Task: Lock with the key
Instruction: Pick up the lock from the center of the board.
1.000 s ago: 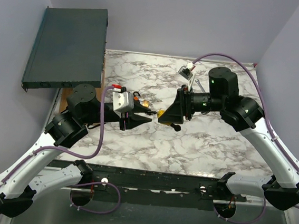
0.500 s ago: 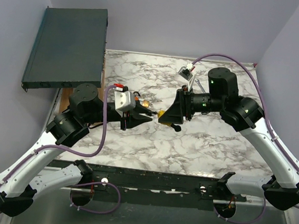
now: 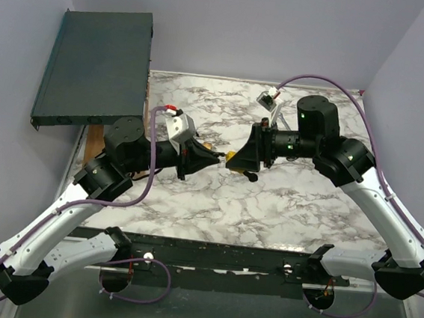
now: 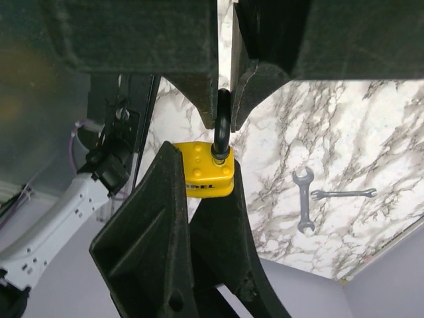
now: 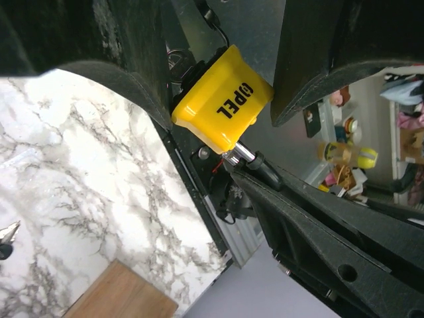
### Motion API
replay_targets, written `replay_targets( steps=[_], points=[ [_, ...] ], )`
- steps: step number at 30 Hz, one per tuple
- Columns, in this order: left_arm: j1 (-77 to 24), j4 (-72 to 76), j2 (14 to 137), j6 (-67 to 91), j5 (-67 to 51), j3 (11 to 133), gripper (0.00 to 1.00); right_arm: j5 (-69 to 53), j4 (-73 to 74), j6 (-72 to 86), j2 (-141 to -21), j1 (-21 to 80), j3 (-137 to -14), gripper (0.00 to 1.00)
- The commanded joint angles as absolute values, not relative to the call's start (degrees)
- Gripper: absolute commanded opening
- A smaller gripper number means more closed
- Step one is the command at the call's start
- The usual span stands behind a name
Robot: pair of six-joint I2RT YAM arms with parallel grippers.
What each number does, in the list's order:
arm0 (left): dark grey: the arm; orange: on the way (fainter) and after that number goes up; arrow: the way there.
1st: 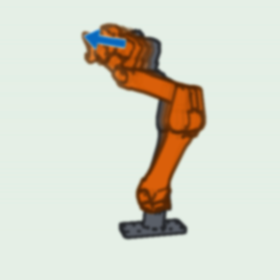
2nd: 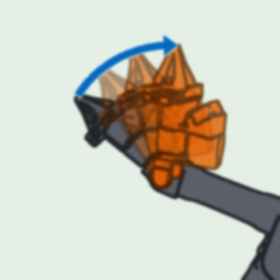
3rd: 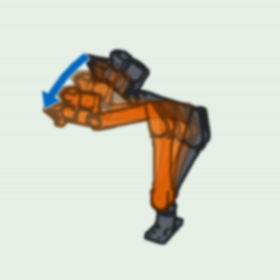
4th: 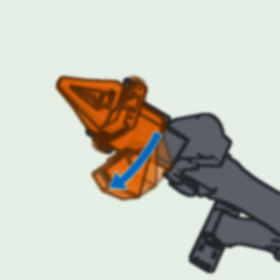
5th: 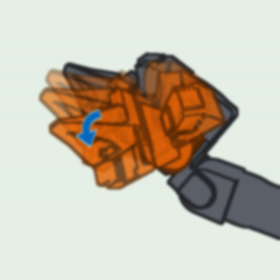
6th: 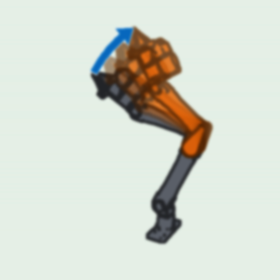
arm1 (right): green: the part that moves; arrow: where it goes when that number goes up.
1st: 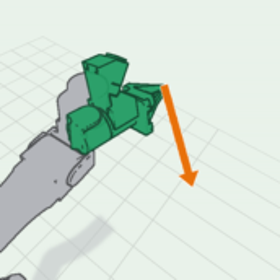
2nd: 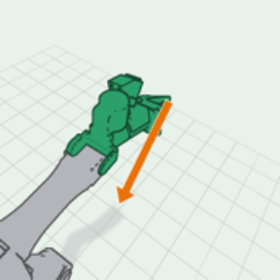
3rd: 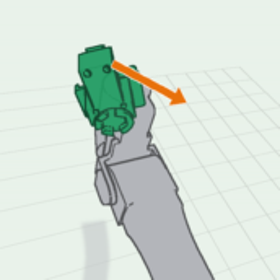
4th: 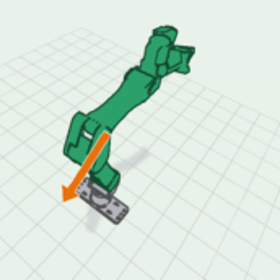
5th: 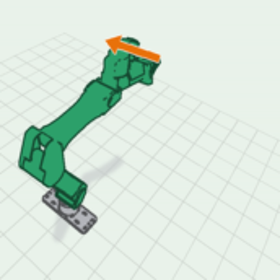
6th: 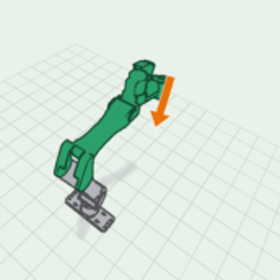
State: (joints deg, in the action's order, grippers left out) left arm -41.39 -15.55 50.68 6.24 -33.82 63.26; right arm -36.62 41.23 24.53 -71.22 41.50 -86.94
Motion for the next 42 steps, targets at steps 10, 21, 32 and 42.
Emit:
replay_targets(
  steps=[10, 21, 32, 42],
  points=[
    [-41.8, 1.9, 43.5, 22.5, -28.2, 59.8, 0.0, -32.9, 18.2, 29.1, -65.6, 41.7, -81.9, 0.98],
    [-41.7, 2.8, 42.1, 29.5, -28.3, 66.1, 0.0, -39.0, -5.0, 28.0, -56.2, 41.7, -73.5, 0.95],
    [-41.7, 5.7, 44.3, 37.0, -30.3, 68.3, 0.0, -42.1, -11.9, 28.0, -60.6, 41.7, -74.3, 0.83],
    [-41.7, 4.3, 43.8, 36.9, -28.2, 68.0, 0.0, -44.2, -14.7, 30.1, -62.4, 41.8, -73.8, 0.63]
  ],
)
